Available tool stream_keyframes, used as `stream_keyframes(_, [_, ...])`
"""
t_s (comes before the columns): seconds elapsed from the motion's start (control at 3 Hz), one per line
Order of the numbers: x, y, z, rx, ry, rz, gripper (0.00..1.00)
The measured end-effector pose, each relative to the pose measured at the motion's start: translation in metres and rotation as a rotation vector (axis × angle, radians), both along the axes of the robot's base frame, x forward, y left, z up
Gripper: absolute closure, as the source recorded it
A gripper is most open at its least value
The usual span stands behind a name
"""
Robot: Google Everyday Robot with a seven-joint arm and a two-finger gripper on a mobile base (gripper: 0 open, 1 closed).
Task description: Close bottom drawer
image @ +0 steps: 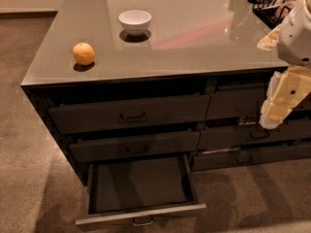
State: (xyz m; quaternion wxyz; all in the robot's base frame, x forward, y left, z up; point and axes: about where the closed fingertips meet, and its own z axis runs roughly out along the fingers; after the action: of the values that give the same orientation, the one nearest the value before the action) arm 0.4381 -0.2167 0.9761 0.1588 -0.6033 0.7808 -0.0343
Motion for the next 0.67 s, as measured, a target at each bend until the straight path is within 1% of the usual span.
stream_keyframes(0.33, [0.000,0.000,0.000,0.000,0.000,0.000,0.00])
stream_keyframes(0.67, [0.010,-0.011,-0.042,0.053,0.034,-0.010,0.00])
